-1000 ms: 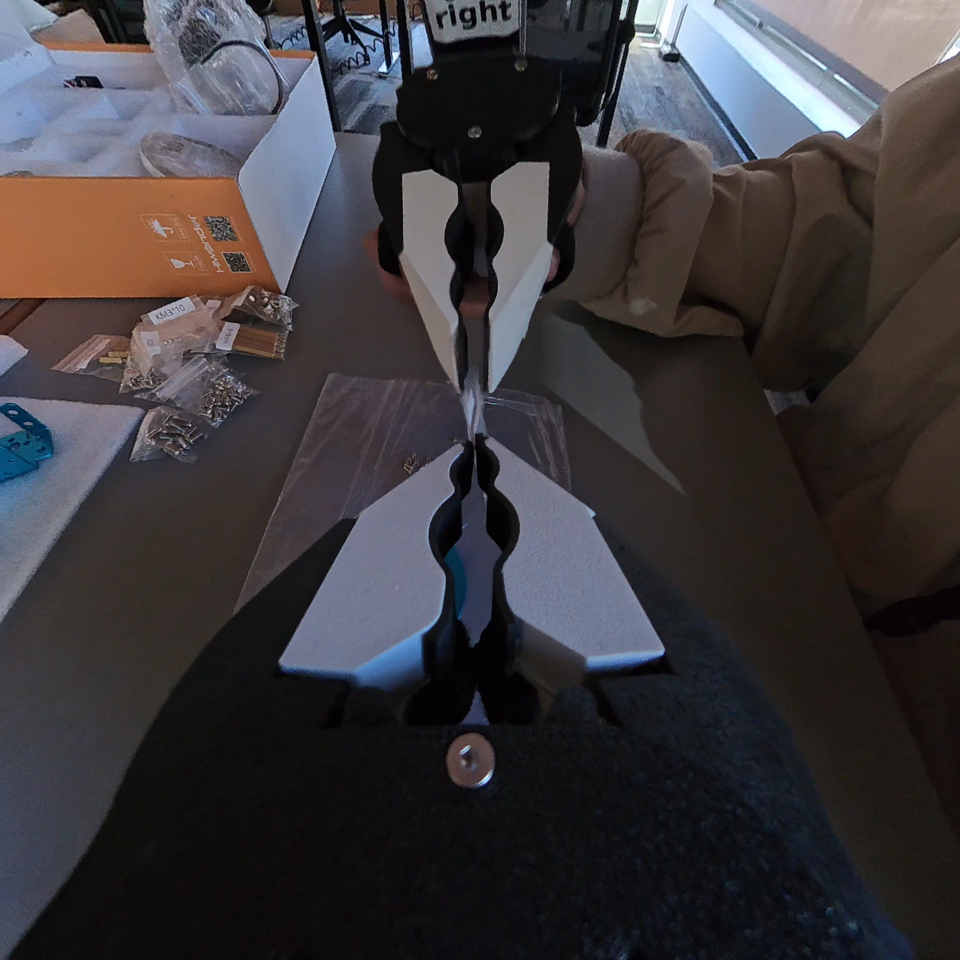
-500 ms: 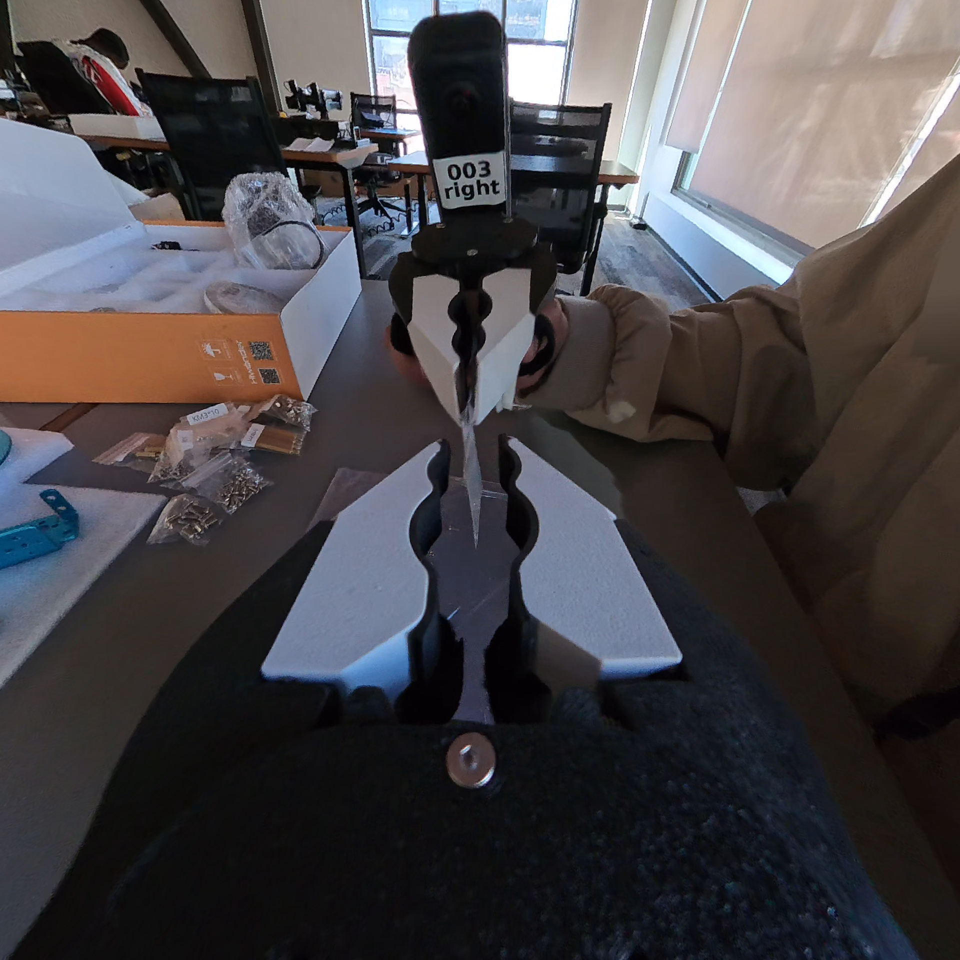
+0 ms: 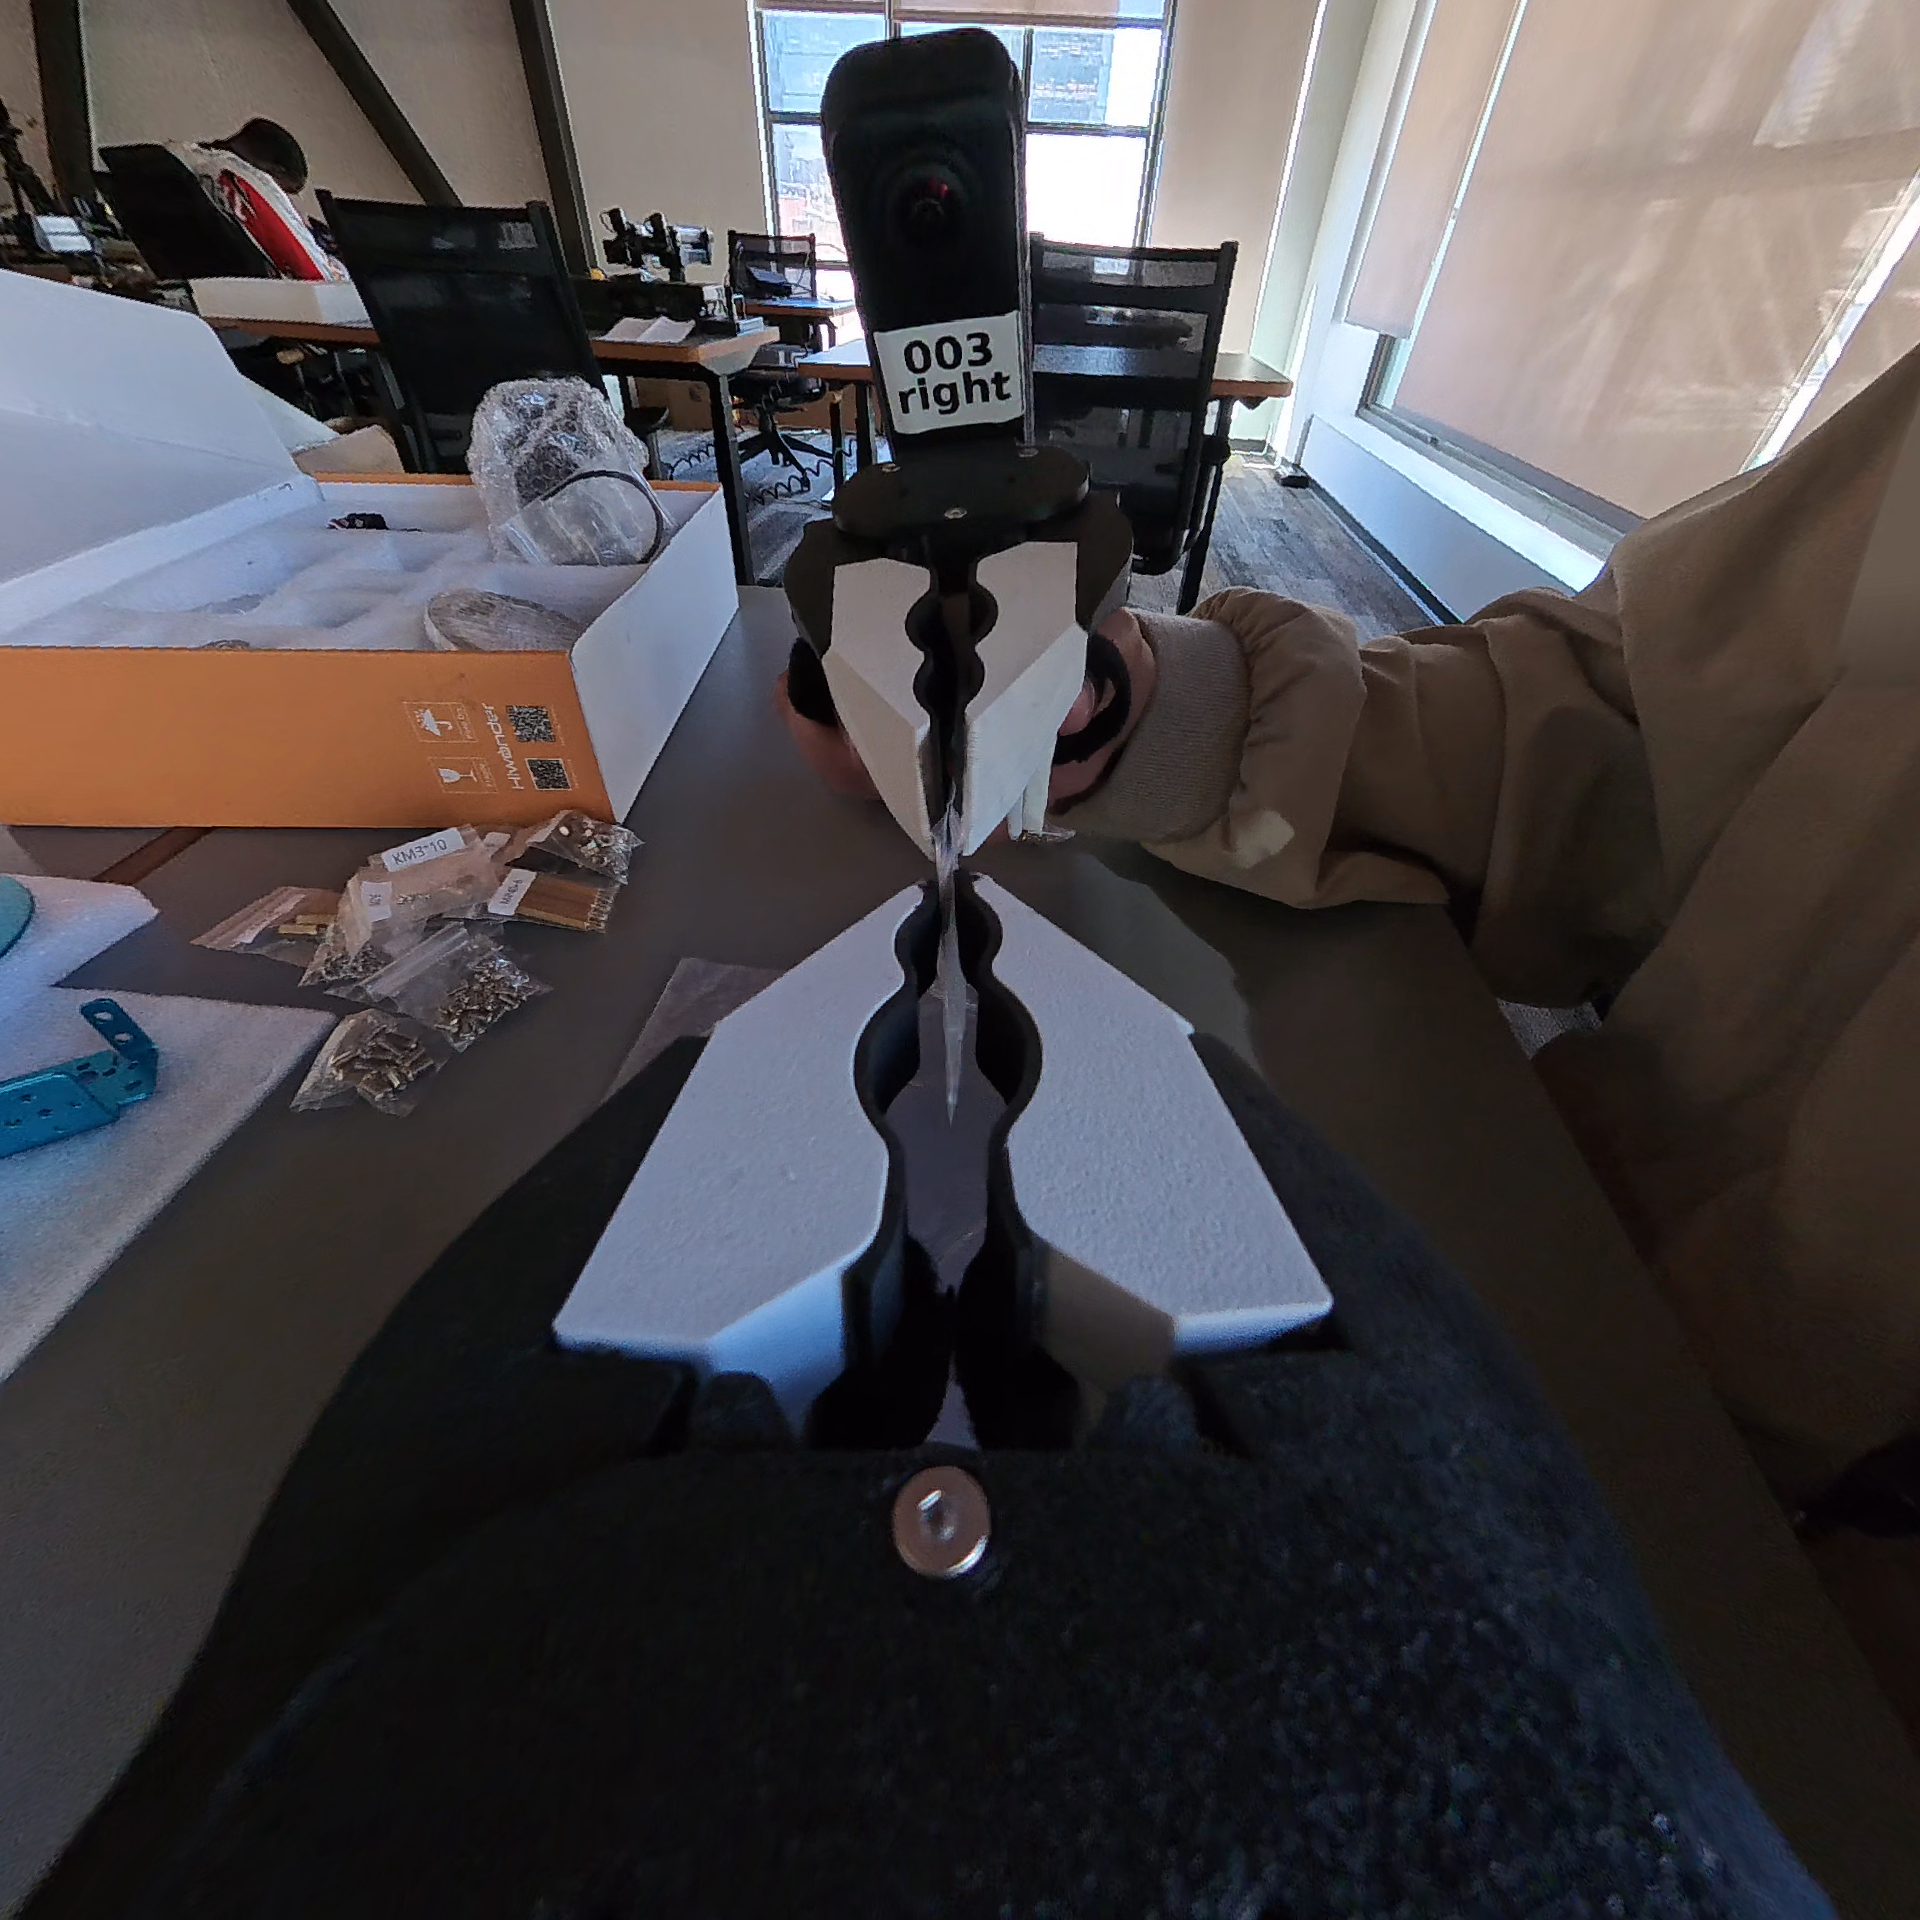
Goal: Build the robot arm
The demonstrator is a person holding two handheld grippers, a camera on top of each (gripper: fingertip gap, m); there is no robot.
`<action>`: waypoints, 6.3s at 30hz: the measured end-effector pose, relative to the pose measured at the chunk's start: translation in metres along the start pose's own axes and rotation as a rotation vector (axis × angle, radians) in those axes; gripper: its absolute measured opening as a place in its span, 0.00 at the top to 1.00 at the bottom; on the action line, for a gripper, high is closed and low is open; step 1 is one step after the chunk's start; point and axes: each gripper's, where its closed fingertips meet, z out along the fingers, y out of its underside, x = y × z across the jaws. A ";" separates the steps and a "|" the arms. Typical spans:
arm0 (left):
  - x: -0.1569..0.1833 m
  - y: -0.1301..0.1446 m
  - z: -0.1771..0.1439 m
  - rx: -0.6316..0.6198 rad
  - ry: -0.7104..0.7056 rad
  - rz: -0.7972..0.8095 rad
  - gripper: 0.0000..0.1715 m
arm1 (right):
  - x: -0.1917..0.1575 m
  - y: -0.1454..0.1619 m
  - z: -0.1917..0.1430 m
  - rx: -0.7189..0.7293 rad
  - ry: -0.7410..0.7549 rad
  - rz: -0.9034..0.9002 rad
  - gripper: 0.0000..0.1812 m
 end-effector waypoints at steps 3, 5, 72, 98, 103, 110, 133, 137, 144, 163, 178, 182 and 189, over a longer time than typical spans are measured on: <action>0.001 0.000 0.000 0.004 0.007 -0.005 1.00 | 0.000 0.001 0.000 -0.008 -0.003 0.005 1.00; 0.002 -0.001 0.000 0.003 0.010 0.004 1.00 | 0.000 0.001 0.001 -0.001 -0.007 0.009 1.00; 0.040 0.040 -0.127 -0.110 -0.580 -0.275 0.74 | 0.220 0.073 -0.097 -0.516 1.116 0.365 0.83; 0.043 0.123 -0.083 -0.579 -0.226 -0.069 0.68 | -0.035 0.100 0.031 -0.374 0.274 0.040 0.81; 0.045 0.137 -0.077 -0.656 -0.170 -0.026 0.67 | -0.013 0.112 0.007 -0.422 0.320 0.072 0.80; 0.045 0.143 -0.073 -0.644 -0.196 -0.037 0.75 | -0.015 0.118 0.012 -0.402 0.320 0.075 0.86; -0.024 0.096 -0.059 -0.386 -0.707 -0.157 1.00 | 0.047 0.082 0.023 -0.515 0.391 0.178 0.85; -0.035 0.093 -0.053 -0.361 -0.720 -0.222 1.00 | 0.066 0.085 0.037 -0.473 0.314 0.248 0.85; -0.019 0.097 -0.056 -0.361 -0.690 -0.230 0.99 | 0.087 0.065 -0.003 -0.331 0.479 0.248 0.90; 0.036 0.063 -0.041 -0.253 -0.498 -0.073 0.82 | -0.079 0.094 -0.150 -0.410 0.973 0.322 0.87; 0.036 0.071 -0.051 -0.240 -0.526 -0.136 0.82 | -0.147 0.169 -0.139 -0.454 1.173 0.473 1.00; 0.030 0.076 -0.059 -0.225 -0.541 -0.174 0.82 | -0.131 0.147 -0.141 -0.452 1.167 0.413 1.00; 0.018 0.082 -0.084 -0.259 -0.612 -0.159 0.82 | -0.079 0.106 -0.098 -0.443 1.017 0.249 1.00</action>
